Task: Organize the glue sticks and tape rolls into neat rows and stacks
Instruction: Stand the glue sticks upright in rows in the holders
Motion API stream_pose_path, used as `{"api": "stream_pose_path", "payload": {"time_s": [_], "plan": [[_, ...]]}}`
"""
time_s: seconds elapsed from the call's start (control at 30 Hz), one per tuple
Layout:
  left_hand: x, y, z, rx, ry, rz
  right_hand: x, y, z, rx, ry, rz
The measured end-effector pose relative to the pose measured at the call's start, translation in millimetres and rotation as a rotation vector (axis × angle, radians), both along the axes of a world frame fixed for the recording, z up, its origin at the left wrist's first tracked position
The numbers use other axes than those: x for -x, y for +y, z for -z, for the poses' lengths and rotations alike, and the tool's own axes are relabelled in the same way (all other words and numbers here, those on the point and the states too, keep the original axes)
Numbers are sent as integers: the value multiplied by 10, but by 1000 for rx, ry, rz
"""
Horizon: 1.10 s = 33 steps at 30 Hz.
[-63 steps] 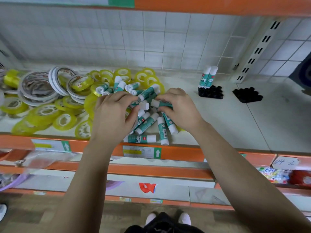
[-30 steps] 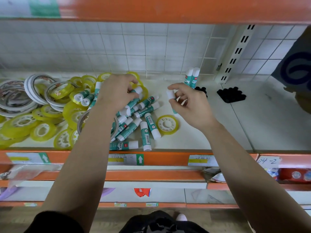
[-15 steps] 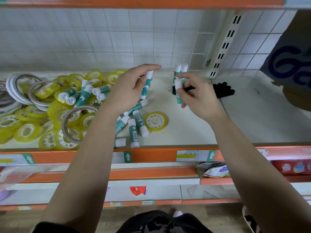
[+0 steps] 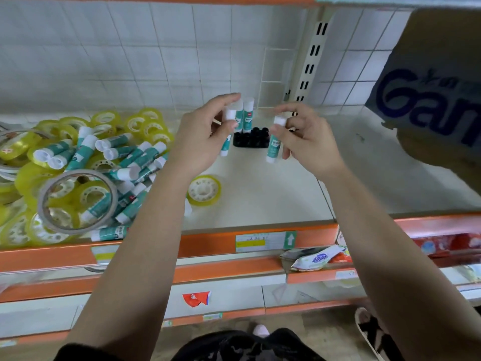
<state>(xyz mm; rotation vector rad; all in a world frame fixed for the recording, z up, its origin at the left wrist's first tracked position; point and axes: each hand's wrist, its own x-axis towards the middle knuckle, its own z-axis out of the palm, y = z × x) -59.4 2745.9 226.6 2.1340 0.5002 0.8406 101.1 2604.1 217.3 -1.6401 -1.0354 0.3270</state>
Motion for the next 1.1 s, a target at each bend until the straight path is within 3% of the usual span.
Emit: {"api": "stream_pose_path", "payload": {"time_s": [0.27,0.67,0.83,1.1], "plan": [[-214,15,25,-46,6,-141,-228,89,-5,-49,114,18],[-191,14,209,-23,23,-166,-444,435,-41,8,-63,42],[-161,20,247,-33,6,-187,-495,617,-8,33,-252,96],[-142,29,264,-55,4,-194,-522,776,69,61,-266,96]]}}
